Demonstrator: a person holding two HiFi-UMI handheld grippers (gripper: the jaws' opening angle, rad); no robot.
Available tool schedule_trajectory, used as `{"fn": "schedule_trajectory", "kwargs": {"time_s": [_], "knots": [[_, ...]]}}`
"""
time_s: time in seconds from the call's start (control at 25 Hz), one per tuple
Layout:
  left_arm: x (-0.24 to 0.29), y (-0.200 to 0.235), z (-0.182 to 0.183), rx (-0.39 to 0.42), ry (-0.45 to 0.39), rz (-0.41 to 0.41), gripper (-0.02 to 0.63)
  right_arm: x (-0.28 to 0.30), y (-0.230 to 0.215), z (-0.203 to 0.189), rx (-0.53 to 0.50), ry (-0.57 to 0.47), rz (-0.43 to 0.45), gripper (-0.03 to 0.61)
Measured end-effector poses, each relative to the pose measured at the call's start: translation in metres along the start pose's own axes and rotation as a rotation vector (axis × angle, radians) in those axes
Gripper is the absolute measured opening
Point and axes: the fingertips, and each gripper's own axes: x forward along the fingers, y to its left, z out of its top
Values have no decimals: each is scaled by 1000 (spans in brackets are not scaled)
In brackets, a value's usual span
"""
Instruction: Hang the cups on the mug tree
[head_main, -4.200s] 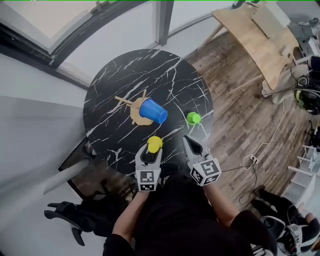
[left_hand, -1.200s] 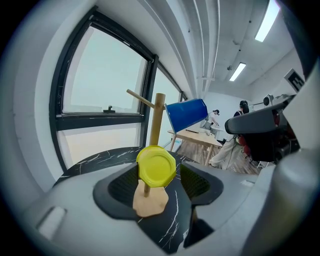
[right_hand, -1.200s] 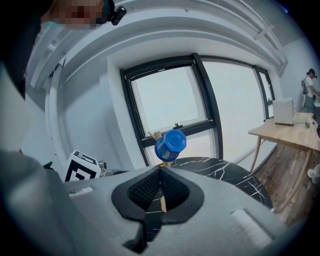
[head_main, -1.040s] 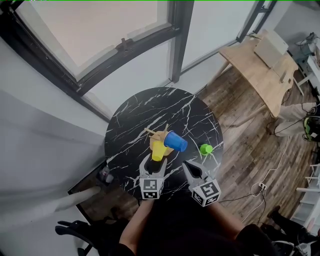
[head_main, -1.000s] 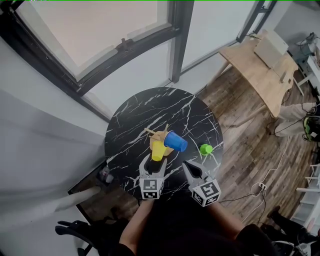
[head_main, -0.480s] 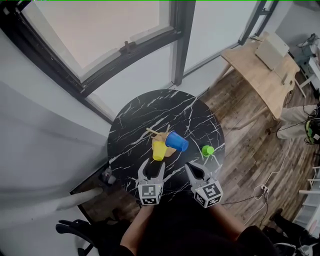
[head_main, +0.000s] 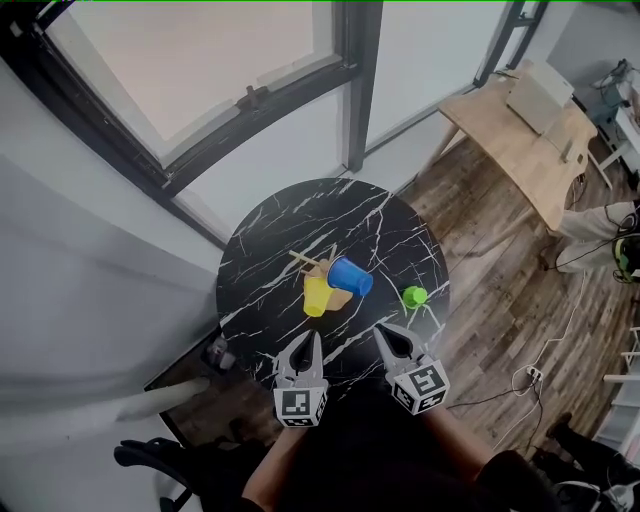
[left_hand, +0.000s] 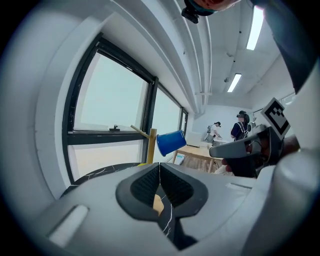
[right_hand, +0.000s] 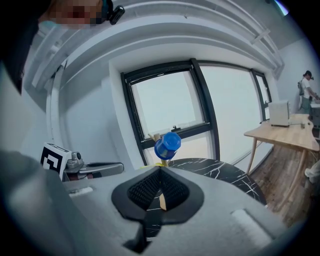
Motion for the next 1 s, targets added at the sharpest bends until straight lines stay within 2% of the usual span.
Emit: {"fn": "schedule_trajectory", "kwargs": {"time_s": [0.44, 0.68, 0.88, 1.0], "knots": [[-1, -65, 15, 63, -37, -159, -2, -33, -21, -6, 24, -28, -64, -2], [8, -105, 18, 88, -27, -255, -2, -56, -49, -10, 40, -44, -129, -2], [24, -133, 20, 102, -42, -303, -2, -73, -75, -13, 36, -54, -179, -2], [33, -151, 20, 100, -24, -337, -2, -83, -91, -17, 38, -56, -215, -1]]}}
